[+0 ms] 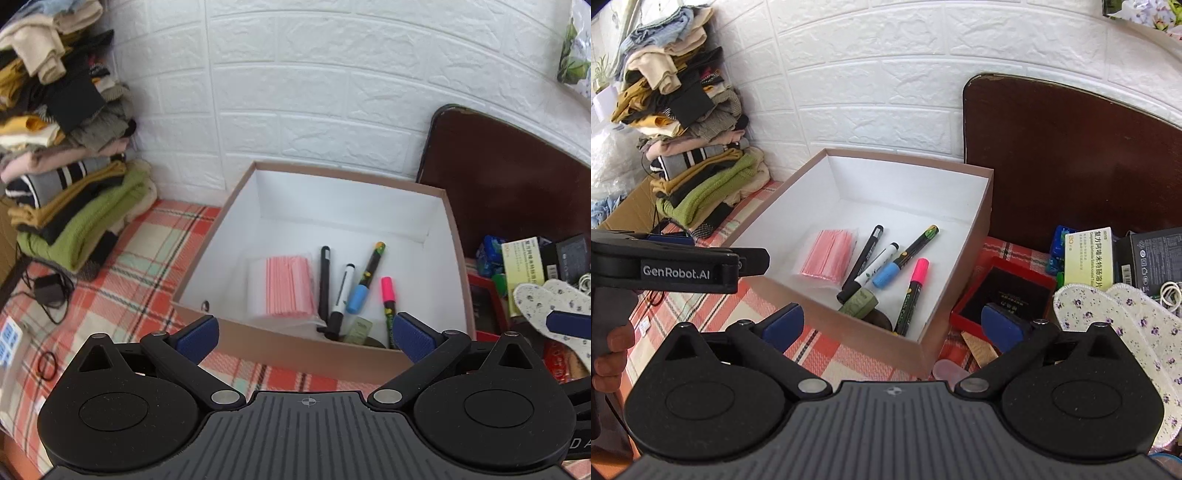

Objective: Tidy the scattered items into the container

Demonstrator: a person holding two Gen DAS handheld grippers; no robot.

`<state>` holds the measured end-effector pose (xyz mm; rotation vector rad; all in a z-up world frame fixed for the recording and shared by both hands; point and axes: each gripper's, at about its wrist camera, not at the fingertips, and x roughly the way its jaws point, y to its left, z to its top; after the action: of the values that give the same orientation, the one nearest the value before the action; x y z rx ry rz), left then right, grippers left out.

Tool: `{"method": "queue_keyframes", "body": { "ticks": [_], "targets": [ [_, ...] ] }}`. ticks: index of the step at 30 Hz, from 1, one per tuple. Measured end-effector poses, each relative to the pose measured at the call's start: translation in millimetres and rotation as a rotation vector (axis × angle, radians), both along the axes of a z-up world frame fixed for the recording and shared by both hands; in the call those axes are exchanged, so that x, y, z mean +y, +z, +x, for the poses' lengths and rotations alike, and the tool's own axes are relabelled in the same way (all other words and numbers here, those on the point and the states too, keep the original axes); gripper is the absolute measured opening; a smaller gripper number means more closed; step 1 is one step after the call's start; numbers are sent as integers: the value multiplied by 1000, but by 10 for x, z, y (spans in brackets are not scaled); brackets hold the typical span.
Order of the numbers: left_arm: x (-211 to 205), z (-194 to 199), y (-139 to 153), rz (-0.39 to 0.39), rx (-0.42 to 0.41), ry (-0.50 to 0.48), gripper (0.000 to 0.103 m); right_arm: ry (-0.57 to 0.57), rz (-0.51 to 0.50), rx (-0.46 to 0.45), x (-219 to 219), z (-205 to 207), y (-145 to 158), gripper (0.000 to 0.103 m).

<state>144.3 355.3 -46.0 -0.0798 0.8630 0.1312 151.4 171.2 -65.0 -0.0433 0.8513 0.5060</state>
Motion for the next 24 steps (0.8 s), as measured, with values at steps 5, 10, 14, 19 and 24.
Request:
{"method": "queue_keyframes", "body": {
  "ticks": [5,10,14,19,24],
  "targets": [
    [-69,-71,-23,-2,20,-5,103,14,-16,7,-35,-106,12,102],
    [-132,-137,-30,3,22,-14,103,33,-37,14,-50,-192,-11,102],
    [-177,-202,-17,35,13,2,103,46,-53,18,-51,-246,-42,102],
    [-223,-222,-25,33,27,-20,103,55,-58,25,-46,-275,-59,102],
    [-242,-226,-33,24,37,-28,103,55,-60,27,-26,-270,-61,102]
  ]
}}
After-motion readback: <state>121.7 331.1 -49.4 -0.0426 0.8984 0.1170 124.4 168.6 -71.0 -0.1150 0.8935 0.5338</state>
